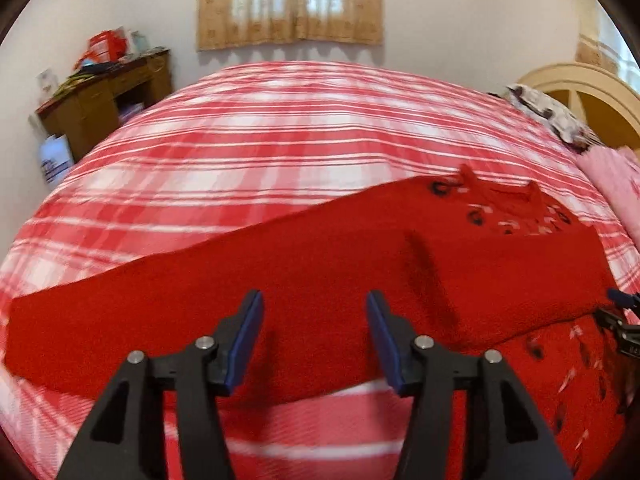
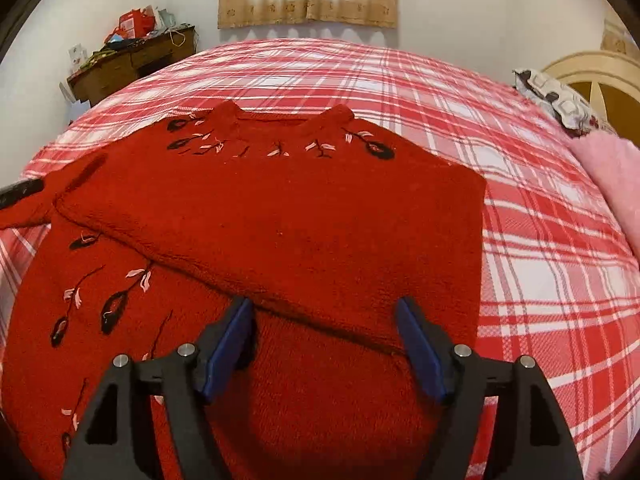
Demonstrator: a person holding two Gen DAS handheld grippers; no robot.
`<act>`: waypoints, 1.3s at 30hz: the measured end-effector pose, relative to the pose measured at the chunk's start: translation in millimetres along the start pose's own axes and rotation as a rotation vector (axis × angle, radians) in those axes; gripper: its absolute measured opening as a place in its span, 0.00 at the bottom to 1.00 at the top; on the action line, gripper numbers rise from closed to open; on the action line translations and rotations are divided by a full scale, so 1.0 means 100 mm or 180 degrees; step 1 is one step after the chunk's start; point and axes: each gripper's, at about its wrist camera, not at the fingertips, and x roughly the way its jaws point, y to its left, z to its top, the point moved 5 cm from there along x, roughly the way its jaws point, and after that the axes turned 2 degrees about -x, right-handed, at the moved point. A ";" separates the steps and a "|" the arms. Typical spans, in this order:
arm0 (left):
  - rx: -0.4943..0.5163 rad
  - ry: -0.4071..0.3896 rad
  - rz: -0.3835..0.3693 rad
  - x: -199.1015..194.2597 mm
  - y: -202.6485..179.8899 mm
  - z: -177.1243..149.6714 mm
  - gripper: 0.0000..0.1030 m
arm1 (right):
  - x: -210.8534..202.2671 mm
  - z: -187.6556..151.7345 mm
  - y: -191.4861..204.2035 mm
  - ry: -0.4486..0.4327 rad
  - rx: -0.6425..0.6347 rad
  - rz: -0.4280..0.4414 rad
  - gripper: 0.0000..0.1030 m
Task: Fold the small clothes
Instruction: 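Lift the held sleeve cuff up off the bed with the left tool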
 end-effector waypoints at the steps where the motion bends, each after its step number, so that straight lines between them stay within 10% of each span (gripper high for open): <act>1: -0.0034 -0.0019 0.0070 -0.05 0.15 -0.03 0.60 | 0.02 0.01 -0.01 -0.0007 0.0016 0.0020 0.74; 18: -0.1160 0.0017 0.1390 -0.53 2.59 -0.60 0.71 | 0.00 -0.02 0.03 -0.0053 -0.0014 0.0021 0.76; 32: -0.2396 -0.0105 0.0279 -0.49 2.72 -0.73 0.52 | -0.01 -0.02 0.03 -0.0056 -0.0018 0.0017 0.76; 39: -0.2485 -0.0167 0.0316 -0.33 2.72 -0.64 0.52 | -0.02 0.00 0.02 -0.0068 -0.0014 0.0016 0.76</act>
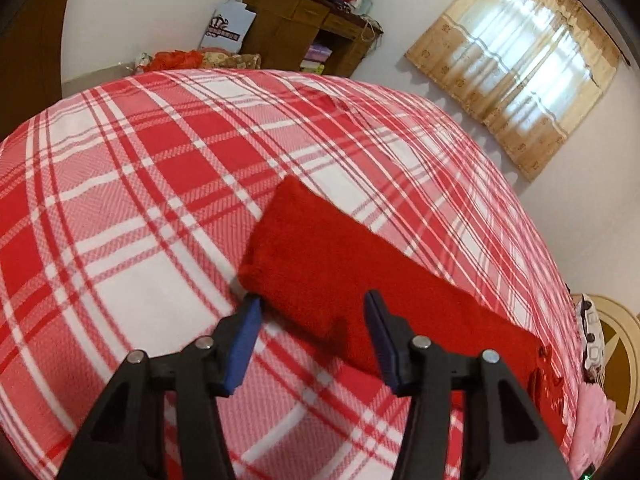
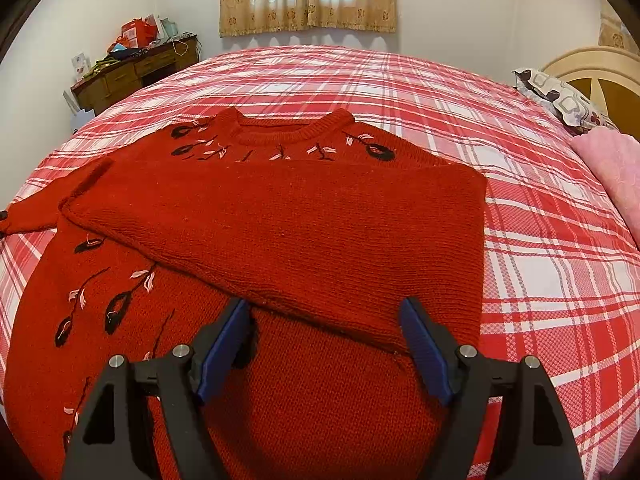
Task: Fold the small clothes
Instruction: 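Lift the held sleeve cuff up off the bed with the left tool, then fold the sleeve over the sweater body with the left tool, release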
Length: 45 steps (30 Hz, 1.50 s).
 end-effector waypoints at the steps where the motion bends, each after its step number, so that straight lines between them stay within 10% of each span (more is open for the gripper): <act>1: 0.0005 -0.0022 0.0016 0.02 0.00 0.02 0.52 | 0.00 0.00 0.00 0.0000 -0.0001 -0.0002 0.76; 5: 0.0013 -0.0072 0.0075 0.06 -0.01 0.09 0.48 | 0.00 0.00 0.00 0.0001 0.0000 -0.0003 0.76; 9: -0.0002 0.0029 0.0014 0.13 0.03 0.13 0.06 | 0.00 -0.01 0.01 0.0001 0.0000 -0.0003 0.77; 26: 0.0205 -0.0217 -0.0203 -0.32 -0.37 0.44 0.05 | -0.50 0.19 -0.33 -0.0437 0.0603 0.0082 0.77; 45: 0.0871 -0.0457 -0.1215 -1.11 -2.35 0.43 0.05 | -0.81 -0.21 -0.60 -0.0536 0.0718 0.0070 0.77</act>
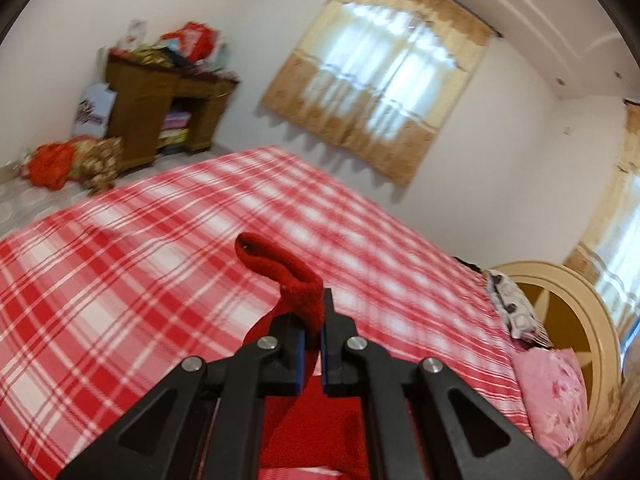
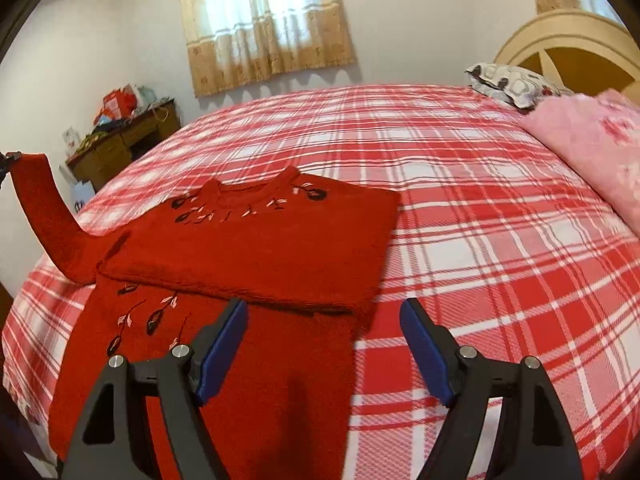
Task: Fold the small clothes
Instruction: 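Fold the sleeve over the sweater body with the left tool, release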
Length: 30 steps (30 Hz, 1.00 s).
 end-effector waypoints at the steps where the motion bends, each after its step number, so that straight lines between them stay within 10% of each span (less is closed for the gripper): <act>1: 0.0021 -0.0006 -0.0041 -0.01 -0.07 0.01 0.05 | 0.00 0.00 -0.02 -0.0013 0.0031 0.0006 0.77; 30: 0.0798 0.0186 -0.0842 0.32 -2.12 -0.60 0.05 | 0.03 -0.09 -0.22 -0.0103 0.0397 0.0056 0.77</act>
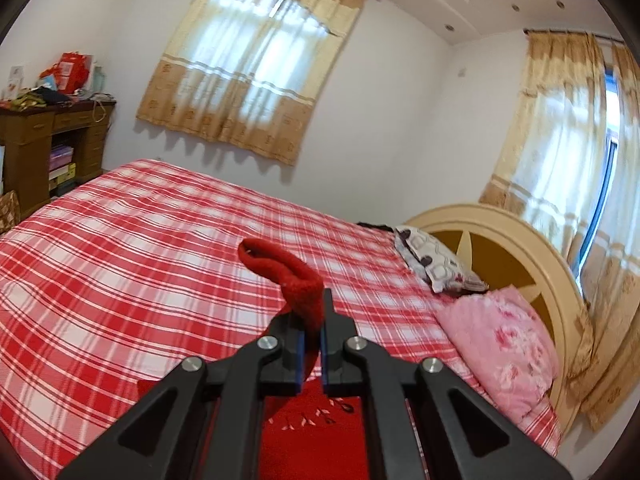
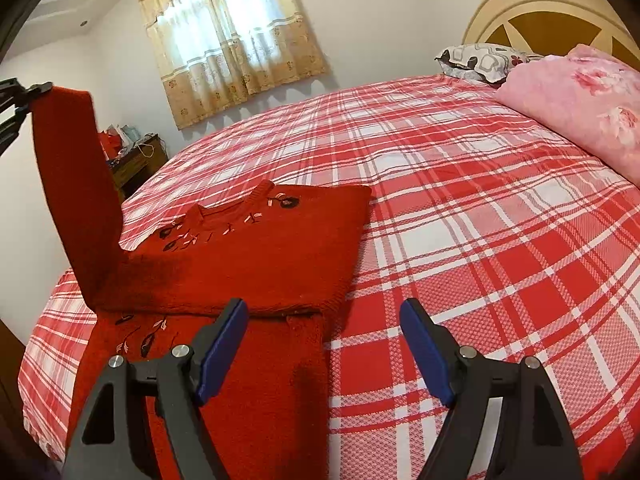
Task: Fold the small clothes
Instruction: 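Fold the sleeve over the sweater body with the left tool, release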
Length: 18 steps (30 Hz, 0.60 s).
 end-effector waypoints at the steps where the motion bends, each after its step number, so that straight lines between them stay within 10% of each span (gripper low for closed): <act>1: 0.0011 0.0026 -0.0007 0.03 -0.04 -0.06 0.05 | 0.00 0.00 -0.01 0.0002 0.0012 0.0003 0.77; 18: 0.1127 0.0795 0.0284 1.07 -0.92 -1.79 0.06 | 0.12 -0.07 -0.14 0.0114 0.0226 0.0044 0.77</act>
